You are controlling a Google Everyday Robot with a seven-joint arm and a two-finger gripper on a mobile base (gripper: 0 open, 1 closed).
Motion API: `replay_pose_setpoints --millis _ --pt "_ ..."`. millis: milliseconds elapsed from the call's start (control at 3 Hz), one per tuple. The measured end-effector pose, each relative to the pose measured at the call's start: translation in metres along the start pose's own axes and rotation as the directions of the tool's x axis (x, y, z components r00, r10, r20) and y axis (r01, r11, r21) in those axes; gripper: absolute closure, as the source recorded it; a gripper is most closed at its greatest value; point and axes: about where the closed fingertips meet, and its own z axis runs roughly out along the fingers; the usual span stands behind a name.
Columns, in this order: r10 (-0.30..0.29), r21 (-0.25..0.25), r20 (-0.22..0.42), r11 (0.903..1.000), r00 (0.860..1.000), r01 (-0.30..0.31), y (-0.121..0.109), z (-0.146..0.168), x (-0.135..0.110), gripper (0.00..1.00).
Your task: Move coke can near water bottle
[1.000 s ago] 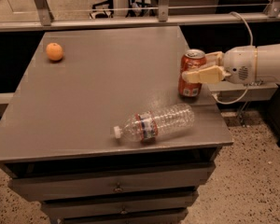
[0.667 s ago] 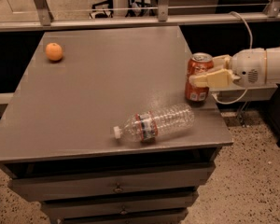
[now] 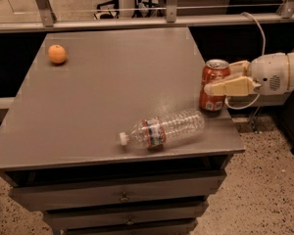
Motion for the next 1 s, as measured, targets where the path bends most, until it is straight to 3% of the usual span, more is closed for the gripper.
replay_pose_setpoints --millis 333,1000 --pt "0.01 -0.017 -0.001 0.9998 1.0 -0.01 0.005 0.001 0.004 0.0" --pt "0.027 0.009 -0.009 0.9996 1.0 -0.027 0.01 -0.014 0.015 0.0"
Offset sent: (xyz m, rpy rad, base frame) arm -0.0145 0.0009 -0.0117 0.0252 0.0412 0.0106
